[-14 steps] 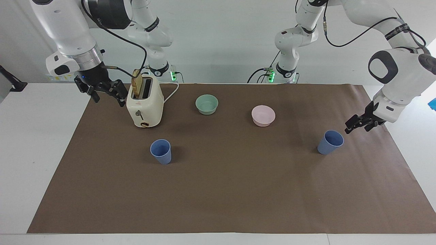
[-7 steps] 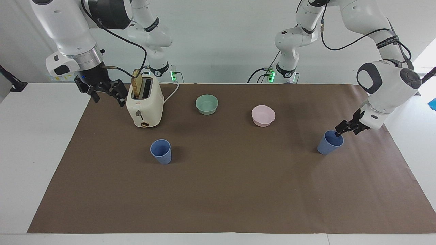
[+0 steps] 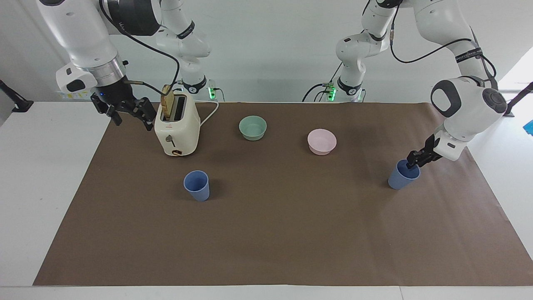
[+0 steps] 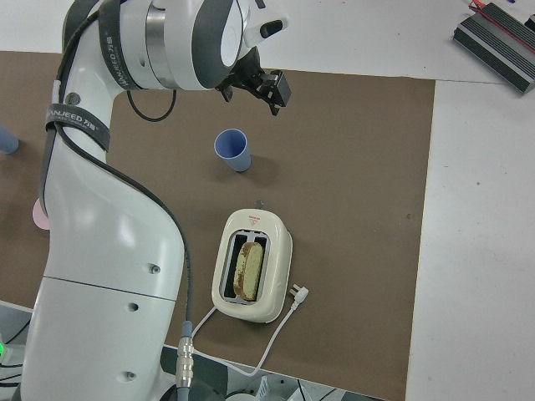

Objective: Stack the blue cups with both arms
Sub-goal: 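Reach the left gripper to the blue cup nearest it and grasp, then carry the blue cup with the left gripper toward the table center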

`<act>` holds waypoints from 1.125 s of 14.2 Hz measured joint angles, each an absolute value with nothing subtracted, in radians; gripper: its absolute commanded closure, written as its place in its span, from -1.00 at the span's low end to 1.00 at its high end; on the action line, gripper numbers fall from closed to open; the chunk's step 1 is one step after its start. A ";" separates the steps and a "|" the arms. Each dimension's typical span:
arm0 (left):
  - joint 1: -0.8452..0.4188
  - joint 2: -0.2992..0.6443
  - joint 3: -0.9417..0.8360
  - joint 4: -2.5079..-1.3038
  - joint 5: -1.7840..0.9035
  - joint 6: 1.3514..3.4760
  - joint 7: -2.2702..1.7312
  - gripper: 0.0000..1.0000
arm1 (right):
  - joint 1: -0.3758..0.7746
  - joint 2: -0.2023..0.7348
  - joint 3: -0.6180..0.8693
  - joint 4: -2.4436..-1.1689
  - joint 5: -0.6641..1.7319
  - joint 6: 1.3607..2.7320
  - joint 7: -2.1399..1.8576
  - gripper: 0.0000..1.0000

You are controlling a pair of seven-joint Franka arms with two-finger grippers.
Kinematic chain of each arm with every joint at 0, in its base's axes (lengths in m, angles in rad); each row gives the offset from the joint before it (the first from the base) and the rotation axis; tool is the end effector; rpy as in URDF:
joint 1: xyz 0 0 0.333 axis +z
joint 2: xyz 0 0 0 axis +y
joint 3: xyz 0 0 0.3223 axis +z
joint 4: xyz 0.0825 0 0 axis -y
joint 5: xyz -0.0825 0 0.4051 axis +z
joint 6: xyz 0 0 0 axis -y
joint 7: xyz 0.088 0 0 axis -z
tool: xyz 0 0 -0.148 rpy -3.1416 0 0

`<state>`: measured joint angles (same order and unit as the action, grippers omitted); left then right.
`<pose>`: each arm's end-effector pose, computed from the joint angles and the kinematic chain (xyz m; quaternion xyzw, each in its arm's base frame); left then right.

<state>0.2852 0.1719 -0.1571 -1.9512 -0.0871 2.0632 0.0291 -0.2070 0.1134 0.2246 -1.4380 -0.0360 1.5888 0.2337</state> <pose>0.5996 0.0711 0.3429 0.9957 0.0718 -0.0250 0.0533 0.6147 -0.0018 0.5912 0.9938 -0.1088 0.0206 0.0029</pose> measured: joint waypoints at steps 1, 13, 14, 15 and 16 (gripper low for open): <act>0.285 0.172 -0.157 -1.951 -0.091 2.064 0.029 1.00 | -0.207 0.113 0.225 -1.438 -0.036 1.589 0.234 -1.00; 0.185 0.135 -0.211 -1.747 -0.124 1.892 -0.233 1.00 | -0.207 0.113 0.225 -1.438 -0.036 1.589 0.234 -1.00; 0.150 0.133 -0.223 -1.743 -0.124 1.890 -0.300 1.00 | -0.207 0.113 0.225 -1.438 -0.036 1.589 0.234 -1.00; 0.114 0.132 -0.233 -1.740 -0.125 1.889 -0.365 1.00 | -0.207 0.113 0.225 -1.438 -0.036 1.589 0.234 -1.00; 0.073 0.132 -0.239 -1.740 -0.125 1.889 -0.424 1.00 | -0.207 0.113 0.225 -1.438 -0.036 1.589 0.234 -1.00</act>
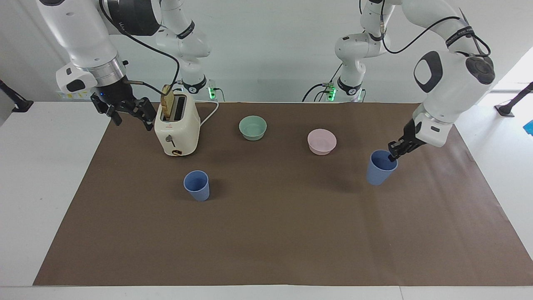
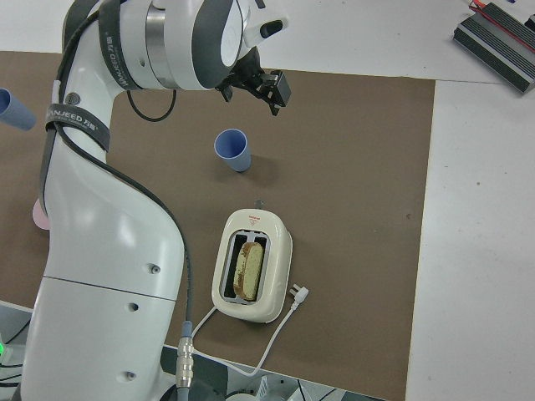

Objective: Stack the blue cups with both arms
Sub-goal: 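Carry the blue cup with the left gripper toward the table center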

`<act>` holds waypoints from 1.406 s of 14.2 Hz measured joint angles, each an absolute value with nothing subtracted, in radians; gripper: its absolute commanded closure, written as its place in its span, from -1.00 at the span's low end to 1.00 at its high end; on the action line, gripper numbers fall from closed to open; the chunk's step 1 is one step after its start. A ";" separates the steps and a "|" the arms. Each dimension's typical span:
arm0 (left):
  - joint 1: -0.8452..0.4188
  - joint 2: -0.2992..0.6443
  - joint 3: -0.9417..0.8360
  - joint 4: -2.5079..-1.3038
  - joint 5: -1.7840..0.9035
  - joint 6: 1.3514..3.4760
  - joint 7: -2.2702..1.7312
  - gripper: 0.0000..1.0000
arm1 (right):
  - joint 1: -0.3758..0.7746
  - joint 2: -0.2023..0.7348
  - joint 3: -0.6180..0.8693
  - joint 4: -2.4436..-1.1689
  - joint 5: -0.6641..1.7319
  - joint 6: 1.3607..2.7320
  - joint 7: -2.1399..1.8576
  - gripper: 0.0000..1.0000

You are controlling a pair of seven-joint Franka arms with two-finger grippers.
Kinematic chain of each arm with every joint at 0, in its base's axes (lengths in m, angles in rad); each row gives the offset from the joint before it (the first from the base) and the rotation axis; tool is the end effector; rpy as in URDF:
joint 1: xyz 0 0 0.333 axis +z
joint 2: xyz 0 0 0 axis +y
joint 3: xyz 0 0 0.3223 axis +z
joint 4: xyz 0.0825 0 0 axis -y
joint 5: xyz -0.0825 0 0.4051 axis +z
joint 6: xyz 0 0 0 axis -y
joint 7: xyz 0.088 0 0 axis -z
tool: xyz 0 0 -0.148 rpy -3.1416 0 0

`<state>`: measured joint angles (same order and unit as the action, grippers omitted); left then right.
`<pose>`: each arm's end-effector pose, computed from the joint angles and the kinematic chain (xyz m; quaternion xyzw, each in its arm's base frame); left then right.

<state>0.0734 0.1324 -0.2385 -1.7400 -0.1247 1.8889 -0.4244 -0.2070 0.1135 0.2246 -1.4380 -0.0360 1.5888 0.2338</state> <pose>0.6159 -0.1117 0.4570 0.9860 0.1488 -0.0123 0.0746 0.6147 -0.0018 0.5912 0.9938 -0.1088 0.0206 0.0029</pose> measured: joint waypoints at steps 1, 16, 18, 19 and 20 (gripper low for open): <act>0.031 0.132 -0.241 -1.740 -0.125 1.890 -0.479 1.00 | -0.207 0.113 0.225 -1.438 -0.036 1.589 0.234 -1.00; -0.289 0.258 -0.245 -1.819 -0.125 2.149 -0.798 1.00 | -0.207 0.113 0.225 -1.438 -0.036 1.589 0.234 -1.00; -0.292 0.258 -0.244 -1.838 -0.124 2.163 -0.796 1.00 | -0.207 0.113 0.225 -1.438 -0.036 1.589 0.234 -1.00; -0.293 0.258 -0.244 -1.840 -0.124 2.165 -0.793 1.00 | -0.207 0.113 0.225 -1.438 -0.036 1.589 0.234 -1.00; -0.293 0.258 -0.243 -1.841 -0.124 2.165 -0.788 1.00 | -0.207 0.113 0.225 -1.438 -0.036 1.589 0.234 -1.00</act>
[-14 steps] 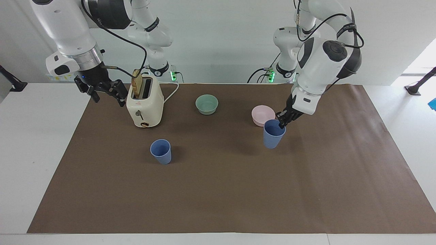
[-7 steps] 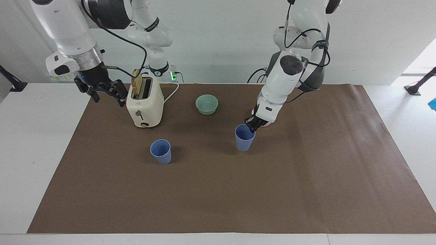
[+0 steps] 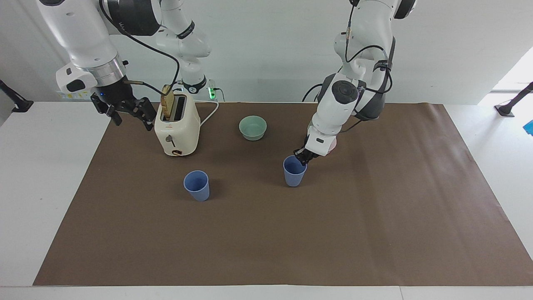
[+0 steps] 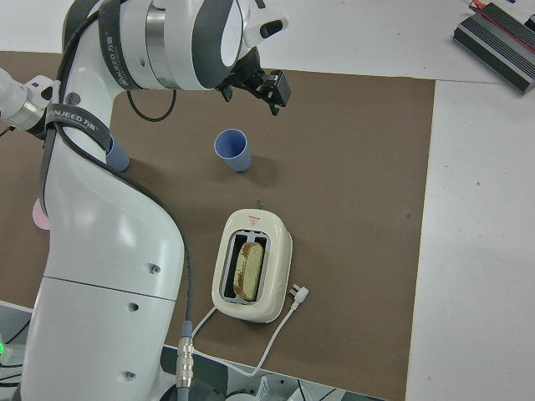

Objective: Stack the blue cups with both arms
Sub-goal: 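Carry the blue cup with the left gripper toward the table center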

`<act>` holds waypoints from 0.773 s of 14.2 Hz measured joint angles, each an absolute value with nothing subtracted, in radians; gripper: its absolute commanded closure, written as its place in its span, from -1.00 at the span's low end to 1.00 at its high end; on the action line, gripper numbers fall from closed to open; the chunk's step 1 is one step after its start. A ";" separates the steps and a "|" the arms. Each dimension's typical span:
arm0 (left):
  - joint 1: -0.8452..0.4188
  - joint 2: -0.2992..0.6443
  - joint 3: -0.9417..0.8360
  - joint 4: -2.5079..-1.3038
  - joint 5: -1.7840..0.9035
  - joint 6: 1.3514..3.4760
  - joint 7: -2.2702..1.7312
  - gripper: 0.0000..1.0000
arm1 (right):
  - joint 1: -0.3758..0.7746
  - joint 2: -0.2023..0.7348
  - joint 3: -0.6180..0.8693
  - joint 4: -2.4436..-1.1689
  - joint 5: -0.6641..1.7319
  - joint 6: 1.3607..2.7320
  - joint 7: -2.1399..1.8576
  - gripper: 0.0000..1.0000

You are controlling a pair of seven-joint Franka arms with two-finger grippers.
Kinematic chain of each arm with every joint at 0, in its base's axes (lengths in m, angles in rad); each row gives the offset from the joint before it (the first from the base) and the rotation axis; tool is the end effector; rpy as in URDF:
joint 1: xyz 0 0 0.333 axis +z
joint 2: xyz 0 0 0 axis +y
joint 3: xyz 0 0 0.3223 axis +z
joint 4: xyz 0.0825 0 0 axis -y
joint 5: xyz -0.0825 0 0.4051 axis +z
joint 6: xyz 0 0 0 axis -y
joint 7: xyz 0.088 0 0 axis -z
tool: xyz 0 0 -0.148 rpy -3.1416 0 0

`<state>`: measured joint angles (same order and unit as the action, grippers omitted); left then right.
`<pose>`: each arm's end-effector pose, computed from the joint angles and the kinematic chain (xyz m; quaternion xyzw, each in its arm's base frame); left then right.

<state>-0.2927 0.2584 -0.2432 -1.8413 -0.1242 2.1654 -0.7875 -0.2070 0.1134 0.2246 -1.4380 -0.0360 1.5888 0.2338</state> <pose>0.5585 -0.3349 0.3542 0.9826 0.1624 -0.0229 0.0876 0.6147 -0.0018 0.5912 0.9938 -0.1088 0.0206 0.0029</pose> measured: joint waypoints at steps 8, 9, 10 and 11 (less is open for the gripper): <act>-0.297 0.260 -0.243 -1.875 -0.124 2.214 -0.775 0.96 | -0.207 0.113 0.225 -1.438 -0.036 1.589 0.234 -1.00; -0.297 0.260 -0.243 -1.875 -0.124 2.215 -0.774 0.18 | -0.207 0.113 0.225 -1.438 -0.036 1.589 0.234 -1.00; -0.297 0.260 -0.242 -1.875 -0.124 2.217 -0.771 -0.99 | -0.207 0.113 0.225 -1.438 -0.036 1.589 0.234 -1.00; -0.297 0.260 -0.240 -1.875 -0.124 2.218 -0.769 -1.00 | -0.207 0.113 0.225 -1.438 -0.036 1.589 0.234 -1.00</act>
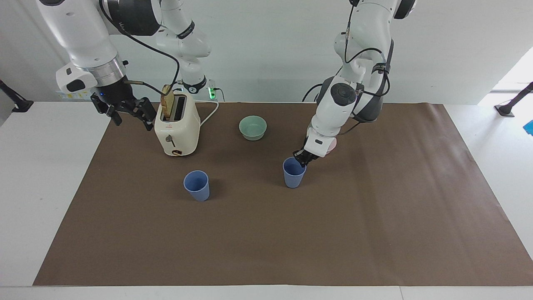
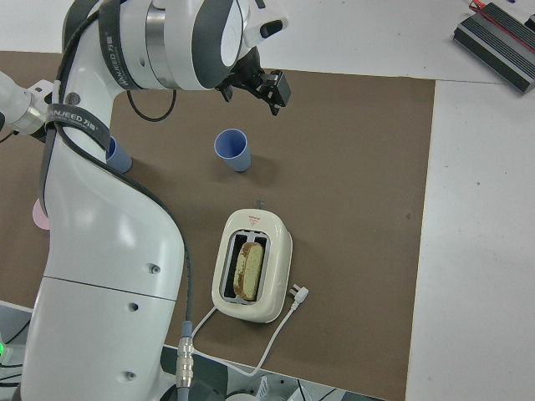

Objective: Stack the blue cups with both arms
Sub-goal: 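Carry the blue cup with the left gripper toward the table center, then release the cup and withdraw the left gripper while the right gripper reaches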

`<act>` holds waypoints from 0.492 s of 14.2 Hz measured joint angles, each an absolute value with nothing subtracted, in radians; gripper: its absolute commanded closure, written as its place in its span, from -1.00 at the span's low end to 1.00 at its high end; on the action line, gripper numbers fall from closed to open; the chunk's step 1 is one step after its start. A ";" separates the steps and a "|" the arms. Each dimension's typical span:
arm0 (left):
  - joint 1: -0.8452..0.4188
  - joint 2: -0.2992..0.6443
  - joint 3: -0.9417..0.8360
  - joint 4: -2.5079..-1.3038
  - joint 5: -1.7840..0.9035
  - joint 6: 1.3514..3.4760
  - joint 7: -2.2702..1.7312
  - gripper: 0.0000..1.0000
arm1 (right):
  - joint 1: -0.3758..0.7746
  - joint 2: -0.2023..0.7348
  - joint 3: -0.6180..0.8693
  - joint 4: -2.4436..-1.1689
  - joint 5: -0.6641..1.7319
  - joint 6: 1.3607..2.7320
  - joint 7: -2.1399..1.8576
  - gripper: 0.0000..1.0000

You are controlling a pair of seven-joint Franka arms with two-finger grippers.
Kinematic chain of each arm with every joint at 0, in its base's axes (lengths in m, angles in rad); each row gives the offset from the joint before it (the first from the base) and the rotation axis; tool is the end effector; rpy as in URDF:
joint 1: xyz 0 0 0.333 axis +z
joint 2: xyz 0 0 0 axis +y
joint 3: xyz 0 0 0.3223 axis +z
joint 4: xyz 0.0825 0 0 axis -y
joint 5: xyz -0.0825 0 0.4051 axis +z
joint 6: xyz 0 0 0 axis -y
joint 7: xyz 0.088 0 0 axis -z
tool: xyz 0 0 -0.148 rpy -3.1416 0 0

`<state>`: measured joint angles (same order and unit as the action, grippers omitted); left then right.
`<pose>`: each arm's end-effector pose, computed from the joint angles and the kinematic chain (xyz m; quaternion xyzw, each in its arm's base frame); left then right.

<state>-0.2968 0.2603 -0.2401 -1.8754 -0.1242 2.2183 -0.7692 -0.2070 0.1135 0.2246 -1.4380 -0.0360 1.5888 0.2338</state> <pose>0.5566 -0.3342 0.3413 0.9835 0.1554 -0.0146 0.0914 0.6147 -0.0018 0.5912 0.9938 -0.1088 0.0206 0.0029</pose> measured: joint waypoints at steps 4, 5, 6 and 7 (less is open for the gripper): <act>-0.296 0.259 -0.230 -1.869 -0.101 2.218 -0.753 -1.00 | -0.207 0.113 0.225 -1.438 -0.036 1.589 0.234 -1.00; -0.293 0.257 -0.224 -1.861 -0.092 2.213 -0.752 -1.00 | -0.207 0.113 0.225 -1.438 -0.036 1.589 0.234 -1.00; -0.283 0.253 -0.220 -1.848 -0.066 2.196 -0.751 -1.00 | -0.207 0.113 0.225 -1.438 -0.036 1.589 0.234 -1.00; -0.267 0.245 -0.218 -1.830 -0.028 2.167 -0.745 -1.00 | -0.207 0.113 0.225 -1.438 -0.033 1.591 0.234 -1.00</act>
<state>-0.2670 0.2448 -0.2183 -1.8295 -0.0282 2.1668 -0.7445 -0.2070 0.1135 0.2246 -1.4381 -0.0332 1.5915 0.2338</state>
